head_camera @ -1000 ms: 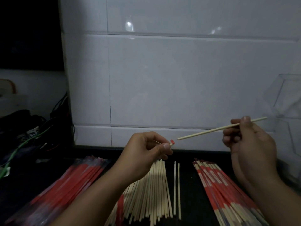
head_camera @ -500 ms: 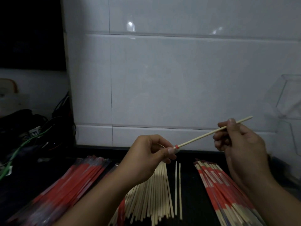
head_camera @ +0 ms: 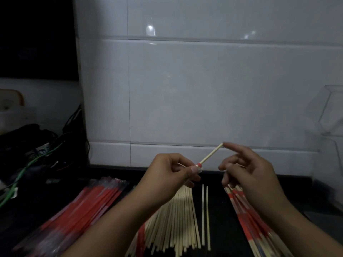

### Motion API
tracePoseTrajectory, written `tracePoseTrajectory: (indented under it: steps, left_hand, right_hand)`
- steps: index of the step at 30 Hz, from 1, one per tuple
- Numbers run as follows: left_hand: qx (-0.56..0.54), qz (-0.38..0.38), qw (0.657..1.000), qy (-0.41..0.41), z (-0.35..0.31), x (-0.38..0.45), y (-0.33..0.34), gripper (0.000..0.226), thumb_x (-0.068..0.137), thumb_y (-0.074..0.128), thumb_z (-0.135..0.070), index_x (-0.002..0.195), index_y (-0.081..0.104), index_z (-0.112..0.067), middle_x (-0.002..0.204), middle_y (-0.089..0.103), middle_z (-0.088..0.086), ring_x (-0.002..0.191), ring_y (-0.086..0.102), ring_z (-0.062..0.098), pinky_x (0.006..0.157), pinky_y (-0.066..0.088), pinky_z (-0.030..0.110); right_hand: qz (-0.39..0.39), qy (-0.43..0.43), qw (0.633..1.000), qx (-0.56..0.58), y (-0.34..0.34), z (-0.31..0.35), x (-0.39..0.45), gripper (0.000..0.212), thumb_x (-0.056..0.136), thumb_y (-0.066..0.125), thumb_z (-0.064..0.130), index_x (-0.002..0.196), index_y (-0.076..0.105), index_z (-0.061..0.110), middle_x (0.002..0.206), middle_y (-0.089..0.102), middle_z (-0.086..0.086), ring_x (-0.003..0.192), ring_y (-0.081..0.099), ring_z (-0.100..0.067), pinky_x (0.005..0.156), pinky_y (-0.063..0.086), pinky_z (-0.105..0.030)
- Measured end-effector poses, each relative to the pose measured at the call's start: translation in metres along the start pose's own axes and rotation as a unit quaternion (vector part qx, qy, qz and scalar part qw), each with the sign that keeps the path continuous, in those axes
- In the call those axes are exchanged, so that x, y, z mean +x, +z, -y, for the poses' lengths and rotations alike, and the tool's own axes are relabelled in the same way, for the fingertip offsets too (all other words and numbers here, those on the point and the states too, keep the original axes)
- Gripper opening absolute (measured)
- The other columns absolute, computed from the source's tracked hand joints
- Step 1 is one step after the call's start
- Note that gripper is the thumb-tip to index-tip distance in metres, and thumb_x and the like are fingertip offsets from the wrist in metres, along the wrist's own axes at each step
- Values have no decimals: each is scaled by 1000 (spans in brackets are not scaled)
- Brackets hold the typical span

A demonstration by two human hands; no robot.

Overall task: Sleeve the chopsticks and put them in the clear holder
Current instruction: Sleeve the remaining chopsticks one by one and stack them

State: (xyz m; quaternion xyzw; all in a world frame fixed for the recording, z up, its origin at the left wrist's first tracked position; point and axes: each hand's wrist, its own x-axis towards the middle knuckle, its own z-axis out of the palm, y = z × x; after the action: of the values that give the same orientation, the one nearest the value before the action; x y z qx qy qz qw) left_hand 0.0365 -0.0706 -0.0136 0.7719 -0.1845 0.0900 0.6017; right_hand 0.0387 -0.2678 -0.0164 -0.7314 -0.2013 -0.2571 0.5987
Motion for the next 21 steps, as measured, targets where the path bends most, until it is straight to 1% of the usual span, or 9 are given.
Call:
tracePoseTrajectory:
  steps: [2,3,5,7,11,13,16,19,21]
  left_hand:
    - [3,6,1000,-2,-1,1,0,14,91,68,-22,96,71,-10,84,78,4,77,75,15,66,57,16]
    - [7,10,1000,-3,-1,1,0,14,91,67,-22,97,71,-9,85,78,4,77,75,15,68,58,17]
    - [15,18,1000,-3,0,1,0,15,93,66,-22,98,70,-9,85,78,4,79,75,16,73,59,22]
    - [15,20,1000,0,0,0,-1,14,94,65,-21,98,69,-8,84,78,6,79,75,17,74,59,24]
    - [12,17,1000,4,-3,-1,0,15,93,66,-19,98,69,-6,84,78,6,77,75,18,69,58,19]
    - [12,29,1000,3,-4,-3,3,15,93,66,-20,98,69,-6,84,78,7,77,75,19,70,59,21]
    - [7,43,999,0,-5,-5,5,14,92,67,-19,99,67,-6,84,78,6,79,75,18,75,61,29]
    - [5,57,998,-8,-8,-5,4,16,90,69,-19,102,64,-9,84,78,5,77,75,16,72,60,25]
    - [12,65,998,-18,-9,-4,2,18,89,71,-17,104,65,-9,84,78,8,77,75,16,74,60,24]
  right_hand:
    - [46,-10,998,-40,3,-1,-3,37,92,55,-8,108,68,23,80,69,-5,57,64,-18,56,48,-19]
    - [75,-8,995,-59,5,-1,-6,35,91,57,-6,106,68,23,81,69,-4,59,65,-17,58,50,-19]
    - [135,6,989,-65,11,-1,-12,31,91,60,-2,106,68,24,84,69,-3,63,67,-17,62,54,-24]
    - [164,34,985,-27,17,-1,-15,29,91,61,0,107,65,23,83,68,-7,64,68,-21,65,56,-29]
    - [98,102,990,-4,22,-1,-13,16,92,62,21,108,61,23,79,71,-6,61,67,-19,60,53,-23]
    - [87,117,989,-9,21,0,-12,14,92,61,28,104,67,22,75,71,-5,58,64,-17,56,51,-22]
    - [98,141,985,19,19,-2,-12,18,94,59,26,92,74,17,70,68,-3,57,60,-14,54,49,-24]
    - [81,143,986,34,17,-5,-11,19,94,60,22,85,75,14,66,65,-4,57,57,-14,54,47,-26]
    - [45,119,991,35,16,-4,-8,21,94,61,22,81,74,11,61,62,-6,54,55,-14,53,45,-26]
